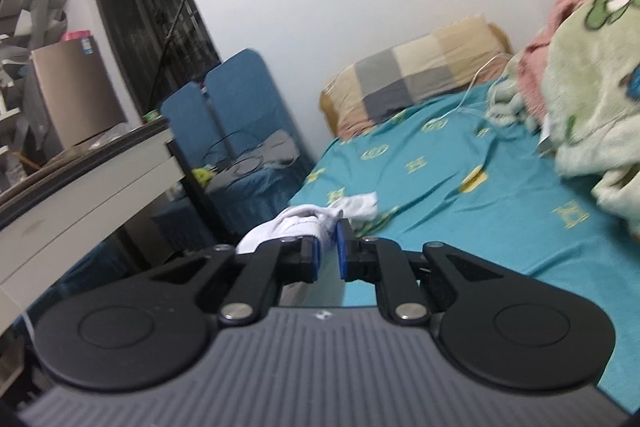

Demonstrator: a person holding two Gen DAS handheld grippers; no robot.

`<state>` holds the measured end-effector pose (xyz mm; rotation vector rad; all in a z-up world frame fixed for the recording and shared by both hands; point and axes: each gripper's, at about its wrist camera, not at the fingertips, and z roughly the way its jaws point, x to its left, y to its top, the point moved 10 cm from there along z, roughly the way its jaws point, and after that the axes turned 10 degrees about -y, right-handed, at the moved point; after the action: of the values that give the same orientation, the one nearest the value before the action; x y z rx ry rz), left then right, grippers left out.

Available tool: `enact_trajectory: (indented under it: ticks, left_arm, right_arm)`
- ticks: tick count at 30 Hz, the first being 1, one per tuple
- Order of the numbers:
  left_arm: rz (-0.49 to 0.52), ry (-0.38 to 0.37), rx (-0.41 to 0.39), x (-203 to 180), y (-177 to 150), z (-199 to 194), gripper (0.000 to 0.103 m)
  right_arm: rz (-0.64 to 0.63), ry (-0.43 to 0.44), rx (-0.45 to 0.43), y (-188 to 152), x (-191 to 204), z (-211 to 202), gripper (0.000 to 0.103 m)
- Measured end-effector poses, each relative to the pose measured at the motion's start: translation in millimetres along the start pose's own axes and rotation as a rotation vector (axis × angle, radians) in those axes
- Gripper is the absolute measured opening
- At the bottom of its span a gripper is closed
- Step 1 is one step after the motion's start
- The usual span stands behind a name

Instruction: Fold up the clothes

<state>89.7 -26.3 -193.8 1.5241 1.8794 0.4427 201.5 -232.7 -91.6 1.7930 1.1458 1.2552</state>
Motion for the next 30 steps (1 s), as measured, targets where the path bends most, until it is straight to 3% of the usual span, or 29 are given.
enact_trajectory:
  ticks: [2,7,9,11,14,17,23,30]
  left_arm:
    - [0.002,0.038,0.012,6,-6,-1,0.056]
    - [-0.015,0.074,-0.003,20,-2,-8,0.057]
    - [-0.041,0.062,-0.023,27,4,-12,0.048]
    - [-0.067,0.022,-0.054,28,13,-18,0.022]
    - [-0.090,-0.016,-0.176,30,45,-34,0.013]
    - [-0.101,-0.061,-0.328,32,93,-65,0.011]
    - [-0.075,-0.161,-0.599,23,203,-168,0.008]
    - [0.044,-0.292,-0.839,-24,319,-343,0.008]
  right_arm:
    - [-0.024,-0.051,-0.008,0,-7,5,0.013]
    - [-0.048,-0.164,-0.004,-5,-28,17,0.012]
    - [-0.039,-0.203,-0.007,-5,-39,20,0.013]
    - [-0.018,-0.224,-0.001,-6,-48,21,0.012]
    - [0.006,-0.220,0.001,-5,-52,20,0.012]
    - [-0.017,-0.211,-0.048,10,-41,9,0.012]
    - [-0.042,-0.137,-0.196,87,11,-45,0.012]
    - [-0.113,-0.029,-0.467,224,92,-178,0.012]
